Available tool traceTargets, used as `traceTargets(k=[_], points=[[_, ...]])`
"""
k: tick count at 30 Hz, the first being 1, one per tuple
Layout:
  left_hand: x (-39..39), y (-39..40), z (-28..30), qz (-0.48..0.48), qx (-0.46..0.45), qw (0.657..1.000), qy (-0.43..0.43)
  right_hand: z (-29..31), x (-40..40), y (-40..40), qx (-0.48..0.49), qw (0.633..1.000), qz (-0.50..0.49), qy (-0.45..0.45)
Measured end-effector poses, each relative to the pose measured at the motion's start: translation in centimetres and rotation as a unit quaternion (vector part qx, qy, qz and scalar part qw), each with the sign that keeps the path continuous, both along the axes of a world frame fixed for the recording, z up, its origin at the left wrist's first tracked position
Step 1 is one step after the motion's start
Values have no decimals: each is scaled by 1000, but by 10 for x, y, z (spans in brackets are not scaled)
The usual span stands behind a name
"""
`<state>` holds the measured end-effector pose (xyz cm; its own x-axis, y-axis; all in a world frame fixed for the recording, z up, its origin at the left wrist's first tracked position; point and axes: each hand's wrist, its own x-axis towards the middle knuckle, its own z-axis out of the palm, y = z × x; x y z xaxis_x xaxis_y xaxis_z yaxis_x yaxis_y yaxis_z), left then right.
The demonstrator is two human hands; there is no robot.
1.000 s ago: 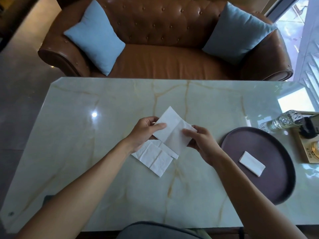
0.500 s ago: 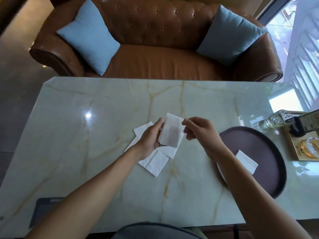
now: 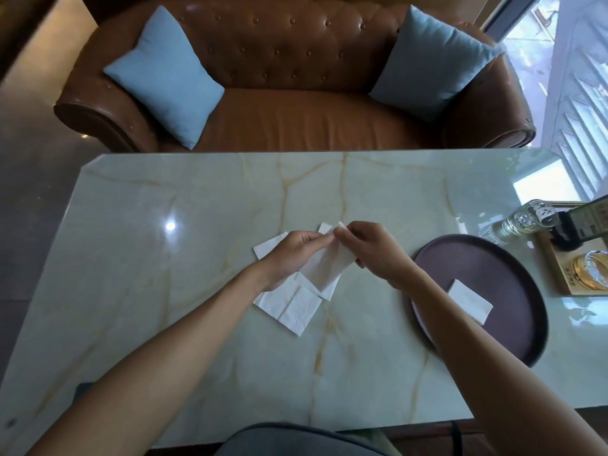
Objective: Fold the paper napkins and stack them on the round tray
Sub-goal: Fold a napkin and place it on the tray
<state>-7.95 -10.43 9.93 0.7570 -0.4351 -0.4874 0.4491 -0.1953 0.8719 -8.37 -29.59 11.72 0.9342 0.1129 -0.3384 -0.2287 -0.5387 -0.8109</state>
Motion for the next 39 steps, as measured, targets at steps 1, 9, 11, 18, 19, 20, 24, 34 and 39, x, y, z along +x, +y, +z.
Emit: traceTargets(k=[1, 9, 11, 18, 19, 20, 24, 34, 39], points=[[-1, -3, 0, 1, 8, 1000, -11, -1, -1, 2, -17, 1000, 0, -11], [-19, -20, -13, 141, 84, 981, -98, -15, -6, 3, -31, 999, -14, -39], [-20, -22, -14, 164, 83, 979, -88, -17, -7, 3, -25, 999, -22, -35], [-22, -33, -18, 350, 2, 931, 109, -21, -6, 9, 4, 992, -107, -70], [-24, -36, -16, 354, 3, 928, 118, -21, -6, 11, 6, 990, -117, -73], [-26, -40, -15, 356, 11, 928, 112, -22, -7, 13, 8, 990, -123, -71], [-31, -55, -14, 373, 57, 926, 32, -28, -11, 16, 39, 985, -161, -46], [-24, -66, -21, 360, 134, 917, -105, -34, -22, -11, 66, 949, -306, -24], [-18, -78, -23, 304, 113, 942, -87, -39, -35, -54, 159, 937, -306, 60]])
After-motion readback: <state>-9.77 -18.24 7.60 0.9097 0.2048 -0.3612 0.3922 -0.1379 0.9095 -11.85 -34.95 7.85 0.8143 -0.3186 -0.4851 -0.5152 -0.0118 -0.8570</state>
